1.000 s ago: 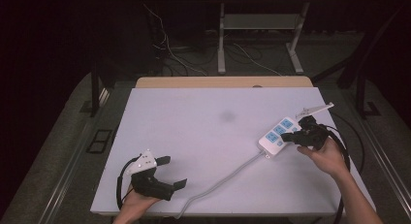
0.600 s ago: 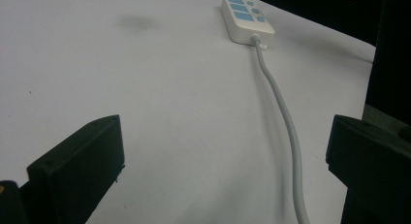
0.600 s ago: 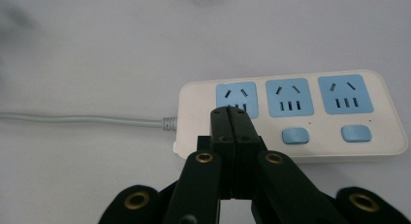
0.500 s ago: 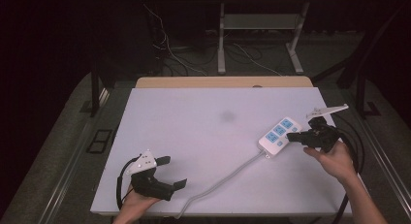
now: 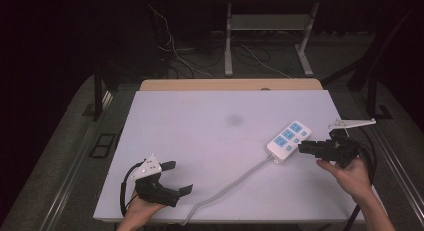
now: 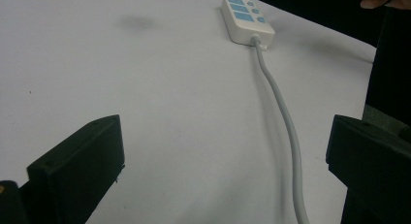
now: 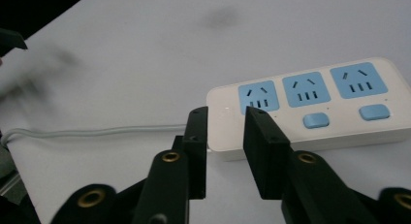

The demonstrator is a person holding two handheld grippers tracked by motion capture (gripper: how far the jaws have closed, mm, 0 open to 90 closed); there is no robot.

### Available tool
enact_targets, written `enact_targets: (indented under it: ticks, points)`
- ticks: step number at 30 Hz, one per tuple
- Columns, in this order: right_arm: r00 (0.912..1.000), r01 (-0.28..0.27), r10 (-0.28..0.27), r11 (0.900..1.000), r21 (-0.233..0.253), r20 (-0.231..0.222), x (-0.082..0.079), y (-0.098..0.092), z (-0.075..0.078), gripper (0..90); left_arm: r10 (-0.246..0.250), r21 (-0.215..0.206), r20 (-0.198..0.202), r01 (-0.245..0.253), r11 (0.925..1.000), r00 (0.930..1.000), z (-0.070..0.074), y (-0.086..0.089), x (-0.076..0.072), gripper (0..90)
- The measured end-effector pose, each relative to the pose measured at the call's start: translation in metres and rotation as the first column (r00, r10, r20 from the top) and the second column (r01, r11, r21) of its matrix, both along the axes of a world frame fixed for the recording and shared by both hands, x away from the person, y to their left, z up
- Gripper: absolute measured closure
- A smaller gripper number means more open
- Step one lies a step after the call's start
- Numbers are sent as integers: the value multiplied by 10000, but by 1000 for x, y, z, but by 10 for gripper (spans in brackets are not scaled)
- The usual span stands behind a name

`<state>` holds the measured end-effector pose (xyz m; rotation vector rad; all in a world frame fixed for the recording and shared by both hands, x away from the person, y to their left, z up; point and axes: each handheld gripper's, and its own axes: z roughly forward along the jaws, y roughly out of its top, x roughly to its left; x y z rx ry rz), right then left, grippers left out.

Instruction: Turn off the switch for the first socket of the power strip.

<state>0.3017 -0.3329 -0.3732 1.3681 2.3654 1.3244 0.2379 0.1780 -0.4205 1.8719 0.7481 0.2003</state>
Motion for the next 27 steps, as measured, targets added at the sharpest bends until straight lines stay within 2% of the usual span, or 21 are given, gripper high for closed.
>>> enact_targets:
  ticks: [4, 8, 9, 11, 13, 15, 18, 27]
  points:
    - [9999, 20, -19, 10000, -89, 132, -7, 3, -3, 553, 7, -20, -17, -7, 10000, 10000, 0, 0, 0, 0]
    - [9991, 259, -258, 9997, -22, 334, -15, 7, -5, 386, -17, 3, -7, 17, 10000, 10000, 0, 0, 0, 0]
    - [9990, 307, -308, 9995, 36, 319, -16, 8, -5, 334, -20, 3, -4, 20, 10000, 10000, 0, 0, 0, 0]
    - [9993, 305, -308, 9994, 144, 209, -19, 9, -6, 148, -7, -6, -6, 7, 10000, 10000, 0, 0, 0, 0]
    - [9997, 191, -196, 9994, 289, 164, -21, 11, -8, 18, -14, -1, 1, 14, 10000, 10000, 0, 0, 0, 0]
    - [9990, 361, -369, 9988, 341, 241, -25, 12, -9, 3, -8, -4, 3, 8, 10000, 10000, 0, 0, 0, 0]
    - [9993, 185, -205, 9978, 641, 305, -30, 12, -10, 3, -1, 2, 10, 1, 10000, 10000, 0, 1, 0, 0]
    - [9985, -102, 52, 9958, 912, 552, -46, 16, -19, 3, 11, 5, -13, -11, 10000, 10000, 0, 1, 0, 0]
